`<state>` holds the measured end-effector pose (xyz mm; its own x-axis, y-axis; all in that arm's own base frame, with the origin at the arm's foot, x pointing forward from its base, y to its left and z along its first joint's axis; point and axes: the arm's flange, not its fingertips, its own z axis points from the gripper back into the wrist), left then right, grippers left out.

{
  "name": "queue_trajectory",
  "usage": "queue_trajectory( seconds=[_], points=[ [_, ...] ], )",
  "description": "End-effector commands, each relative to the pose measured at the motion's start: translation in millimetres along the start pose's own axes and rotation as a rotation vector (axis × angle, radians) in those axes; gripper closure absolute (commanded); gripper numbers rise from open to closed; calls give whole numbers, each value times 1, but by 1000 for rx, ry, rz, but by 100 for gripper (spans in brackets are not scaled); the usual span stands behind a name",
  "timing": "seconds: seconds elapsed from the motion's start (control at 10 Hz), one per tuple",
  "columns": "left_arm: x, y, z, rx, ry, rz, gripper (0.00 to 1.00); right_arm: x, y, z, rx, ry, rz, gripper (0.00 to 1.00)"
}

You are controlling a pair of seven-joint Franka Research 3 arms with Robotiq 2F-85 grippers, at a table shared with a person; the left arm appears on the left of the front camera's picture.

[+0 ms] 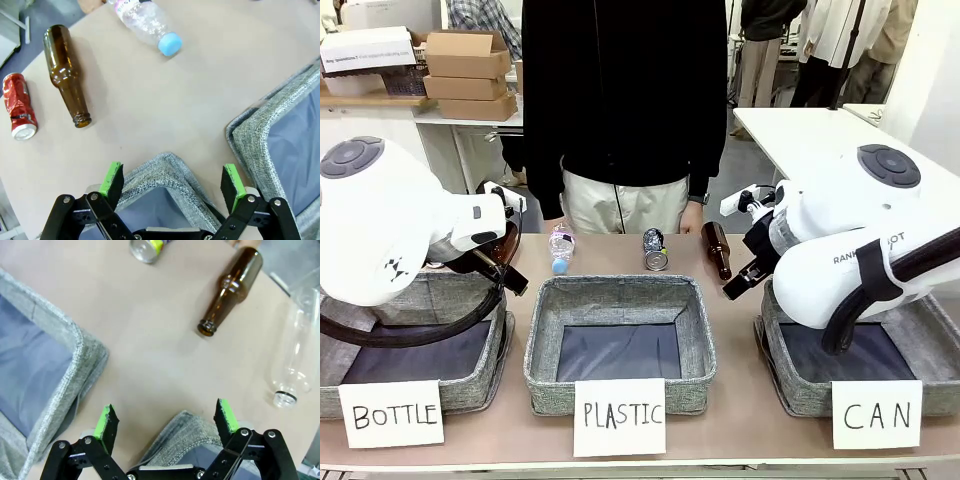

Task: Sort the can waste into the basket.
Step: Pick up the can waste from the table and place it in the right Fabric basket.

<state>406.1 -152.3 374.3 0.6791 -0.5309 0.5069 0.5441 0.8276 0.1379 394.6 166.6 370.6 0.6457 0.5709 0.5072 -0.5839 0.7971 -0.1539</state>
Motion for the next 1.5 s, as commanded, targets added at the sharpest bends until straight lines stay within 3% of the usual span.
queue_trajectory(
  seconds=[0.0,0.1,0.3,0.5,0.6,0.7,0.8,0.9,1.0,1.1,1.2,1.4],
  points=[
    [0,0,0,0,0,0,0,0,0,0,0,0,0,0],
    [14,0,31,-14,-74,0,0,11,-3,27,-14,-41,27,0],
    [24,3,117,37,-235,-6,0,23,-13,112,-28,-229,41,0],
    [1,-13,165,6,-159,-16,0,2,-5,168,-13,-64,-75,0],
    [-17,-25,175,-44,-113,-87,0,-16,-2,185,-72,-62,-156,0],
    [38,-1,148,37,-215,-13,0,29,-12,140,-45,-159,-21,0],
    [38,-1,148,37,-215,-13,0,29,-12,140,-45,-159,-21,0],
    [30,-12,179,14,-179,-38,0,16,-11,180,-51,-119,-72,0],
    [31,-5,188,-207,-253,95,0,15,-12,182,197,-187,-213,0],
    [21,17,209,-410,-237,338,0,4,-29,196,634,-137,-491,0],
    [7,40,227,-593,-233,569,0,-15,-51,206,891,-140,-651,0],
    [-35,96,234,-836,-355,950,0,-57,-104,206,1120,-233,-968,0]
  ],
)
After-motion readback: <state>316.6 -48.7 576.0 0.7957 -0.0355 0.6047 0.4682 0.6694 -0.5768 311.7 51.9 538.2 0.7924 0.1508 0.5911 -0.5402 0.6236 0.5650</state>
